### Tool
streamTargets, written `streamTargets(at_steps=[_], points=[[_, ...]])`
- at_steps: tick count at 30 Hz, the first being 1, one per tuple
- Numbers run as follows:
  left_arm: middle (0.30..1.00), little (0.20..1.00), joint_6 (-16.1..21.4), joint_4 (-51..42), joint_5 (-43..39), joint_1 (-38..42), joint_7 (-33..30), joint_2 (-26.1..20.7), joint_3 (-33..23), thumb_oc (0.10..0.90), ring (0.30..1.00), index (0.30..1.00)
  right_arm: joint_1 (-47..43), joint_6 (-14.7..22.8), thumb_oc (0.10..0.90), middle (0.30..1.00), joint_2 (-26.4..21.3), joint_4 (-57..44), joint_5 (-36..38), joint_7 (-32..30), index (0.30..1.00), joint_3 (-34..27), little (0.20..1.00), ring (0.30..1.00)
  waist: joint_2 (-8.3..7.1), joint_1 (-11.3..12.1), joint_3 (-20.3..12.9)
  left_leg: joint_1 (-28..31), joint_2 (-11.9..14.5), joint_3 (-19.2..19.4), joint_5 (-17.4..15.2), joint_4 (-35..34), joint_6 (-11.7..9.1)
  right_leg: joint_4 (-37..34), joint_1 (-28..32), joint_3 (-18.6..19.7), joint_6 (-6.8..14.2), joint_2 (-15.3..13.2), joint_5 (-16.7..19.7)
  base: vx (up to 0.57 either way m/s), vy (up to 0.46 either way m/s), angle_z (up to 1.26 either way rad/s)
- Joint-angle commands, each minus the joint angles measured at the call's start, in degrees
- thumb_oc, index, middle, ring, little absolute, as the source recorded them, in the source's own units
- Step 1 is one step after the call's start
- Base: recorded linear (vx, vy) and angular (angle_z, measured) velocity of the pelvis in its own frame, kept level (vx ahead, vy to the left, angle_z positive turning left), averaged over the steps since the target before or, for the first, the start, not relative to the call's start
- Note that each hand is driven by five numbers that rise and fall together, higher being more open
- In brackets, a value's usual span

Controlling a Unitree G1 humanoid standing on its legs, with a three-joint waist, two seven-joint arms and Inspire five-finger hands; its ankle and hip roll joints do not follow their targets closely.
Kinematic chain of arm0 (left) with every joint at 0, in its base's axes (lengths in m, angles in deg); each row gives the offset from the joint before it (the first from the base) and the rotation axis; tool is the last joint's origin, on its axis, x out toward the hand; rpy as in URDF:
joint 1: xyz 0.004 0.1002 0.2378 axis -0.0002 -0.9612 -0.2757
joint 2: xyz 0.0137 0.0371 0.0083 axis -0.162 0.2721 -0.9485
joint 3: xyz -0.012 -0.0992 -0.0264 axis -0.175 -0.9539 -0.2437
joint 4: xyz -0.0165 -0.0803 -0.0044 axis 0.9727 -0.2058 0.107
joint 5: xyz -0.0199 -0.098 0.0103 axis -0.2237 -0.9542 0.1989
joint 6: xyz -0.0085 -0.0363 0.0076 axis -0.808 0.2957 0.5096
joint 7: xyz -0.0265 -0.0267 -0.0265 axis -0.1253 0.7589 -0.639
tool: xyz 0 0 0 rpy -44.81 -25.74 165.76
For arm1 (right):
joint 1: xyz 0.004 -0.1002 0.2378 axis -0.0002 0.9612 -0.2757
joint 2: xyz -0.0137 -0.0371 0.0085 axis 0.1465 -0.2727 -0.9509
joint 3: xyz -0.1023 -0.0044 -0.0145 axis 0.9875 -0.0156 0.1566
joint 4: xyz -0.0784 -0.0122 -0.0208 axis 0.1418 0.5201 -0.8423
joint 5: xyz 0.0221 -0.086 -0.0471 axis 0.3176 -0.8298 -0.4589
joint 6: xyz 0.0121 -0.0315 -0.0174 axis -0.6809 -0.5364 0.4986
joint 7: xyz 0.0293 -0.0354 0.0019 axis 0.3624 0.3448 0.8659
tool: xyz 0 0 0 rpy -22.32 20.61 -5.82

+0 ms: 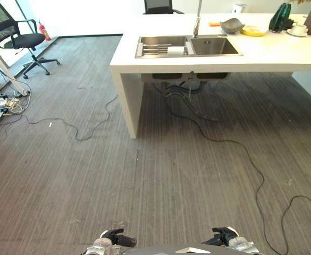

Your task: Place the dishes in the dishwasher.

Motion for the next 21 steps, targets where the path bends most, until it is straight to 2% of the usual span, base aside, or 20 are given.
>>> streamTargets(at_steps=[1,11,21], points=[[0.900,0.900,0.97,2.64,0.09,3.81,-0.89,2.94,1.36,0.800,0.900,0.900,-2.06,0.38,0.800,0.900,1.48,1.86,1.46,-0.24,0.900,-0.21,0.900,0.900,-2.23,-0.56,0.04,-0.50,0.42,1.76,-0.97,-0.55,-2.25,0.60,1.96,2.03,7.84,-4.94,-4.17,0.00,0.008,-0.04],[0.900,0.900,0.25,4.68,0.78,2.82,0.17,3.28,0.92,0.800,0.900,0.900,-0.42,0.02,0.800,0.900,1.76,3.72,5.47,0.84,0.900,-2.95,0.900,0.900,-2.04,-1.39,0.08,-0.29,0.56,2.64,-1.06,-0.55,-2.27,0.60,1.71,3.09,7.81,-4.74,-3.99,-0.01,0.002,-0.07],[0.900,0.900,0.03,4.58,3.21,2.74,-0.51,2.82,2.22,0.800,0.900,0.900,-0.48,-0.01,0.800,0.900,0.99,3.45,4.22,0.48,0.900,-2.64,0.900,0.900,-1.96,-1.90,0.31,0.20,0.76,2.98,-1.29,-0.55,-2.26,0.60,1.96,3.59,7.69,-4.46,-4.08,0.00,-0.005,-0.04]])
